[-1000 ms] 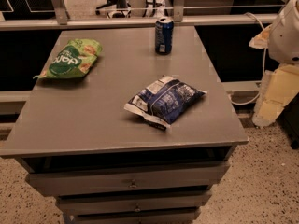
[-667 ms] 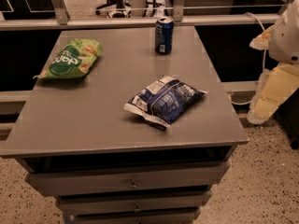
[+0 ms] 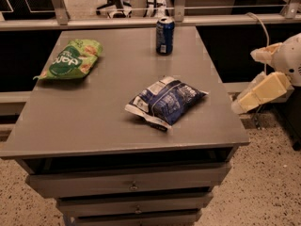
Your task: Move pepsi can near green rice chip bag
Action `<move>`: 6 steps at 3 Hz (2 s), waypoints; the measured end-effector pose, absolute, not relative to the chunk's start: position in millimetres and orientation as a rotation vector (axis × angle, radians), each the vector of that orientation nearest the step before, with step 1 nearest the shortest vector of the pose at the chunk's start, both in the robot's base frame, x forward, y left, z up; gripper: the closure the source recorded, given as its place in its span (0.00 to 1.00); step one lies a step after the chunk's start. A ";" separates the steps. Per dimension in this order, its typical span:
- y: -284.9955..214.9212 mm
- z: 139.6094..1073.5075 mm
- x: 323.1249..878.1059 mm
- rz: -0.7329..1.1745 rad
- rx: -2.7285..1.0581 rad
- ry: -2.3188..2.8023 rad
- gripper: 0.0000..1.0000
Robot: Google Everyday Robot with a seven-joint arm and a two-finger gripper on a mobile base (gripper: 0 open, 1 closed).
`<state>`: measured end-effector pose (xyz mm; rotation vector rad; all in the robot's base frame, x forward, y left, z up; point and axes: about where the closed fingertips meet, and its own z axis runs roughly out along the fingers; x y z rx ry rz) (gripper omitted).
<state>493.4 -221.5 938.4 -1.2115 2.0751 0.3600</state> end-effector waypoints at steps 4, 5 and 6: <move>-217.9 914.1 542.3 0.495 -0.983 1.809 0.00; -212.3 908.0 579.3 0.461 -0.903 1.762 0.00; -205.3 901.8 619.1 0.445 -0.838 1.720 0.00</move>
Offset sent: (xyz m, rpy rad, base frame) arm 0.0659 -0.0067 -0.0316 0.3890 -0.2643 -0.0731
